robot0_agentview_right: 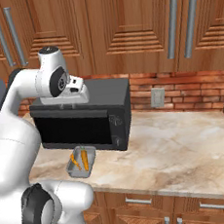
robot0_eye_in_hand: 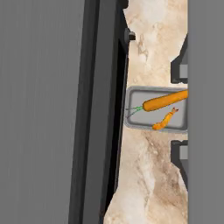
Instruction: Place the tupperware on the top shelf of the fridge. Make space for the tupperware among the existing items by rearranging them on the shelves if needed. Close the fridge door when finished.
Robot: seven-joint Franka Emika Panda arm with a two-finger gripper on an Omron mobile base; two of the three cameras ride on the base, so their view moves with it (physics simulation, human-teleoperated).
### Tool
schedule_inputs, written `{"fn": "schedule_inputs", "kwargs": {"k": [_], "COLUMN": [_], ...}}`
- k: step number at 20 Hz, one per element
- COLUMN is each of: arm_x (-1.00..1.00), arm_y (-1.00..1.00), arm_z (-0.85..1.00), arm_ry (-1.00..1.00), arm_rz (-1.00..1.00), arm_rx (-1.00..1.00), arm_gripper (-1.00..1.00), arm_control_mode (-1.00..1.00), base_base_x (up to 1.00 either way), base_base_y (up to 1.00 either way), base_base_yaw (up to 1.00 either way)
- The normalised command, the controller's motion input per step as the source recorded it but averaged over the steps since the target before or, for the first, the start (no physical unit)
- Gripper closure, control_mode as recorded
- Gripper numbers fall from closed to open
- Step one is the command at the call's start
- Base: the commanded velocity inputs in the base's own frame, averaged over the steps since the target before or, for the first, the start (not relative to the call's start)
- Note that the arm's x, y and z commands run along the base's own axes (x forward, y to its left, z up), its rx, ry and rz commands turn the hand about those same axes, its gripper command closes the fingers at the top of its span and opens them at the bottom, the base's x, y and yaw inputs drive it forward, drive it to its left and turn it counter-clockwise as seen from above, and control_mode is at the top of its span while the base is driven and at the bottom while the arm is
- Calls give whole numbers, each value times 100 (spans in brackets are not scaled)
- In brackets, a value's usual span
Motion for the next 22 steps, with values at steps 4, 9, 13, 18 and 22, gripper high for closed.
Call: {"fn": "schedule_inputs", "kwargs": {"k": [4, 9, 13, 18, 22], "arm_x": [-1, -33, -54, -44, -16], "arm_y": [0, 0, 0, -3, -6], "arm_z": [-7, -48, -71, -71, -50], "arm_ry": [-1, -5, -4, 0, 3], "arm_rz": [-7, -22, -39, -46, -30], "arm_rx": [0, 0, 0, 4, 18], "arm_gripper": [-100, -100, -100, -100, -100], "arm_control_mode": [-100, -100, -100, -100, -100], "base_base_x": [0, 0, 0, 0, 0], "base_base_y": [0, 0, 0, 0, 0], "base_base_yaw": [0, 0, 0, 0, 0]}}
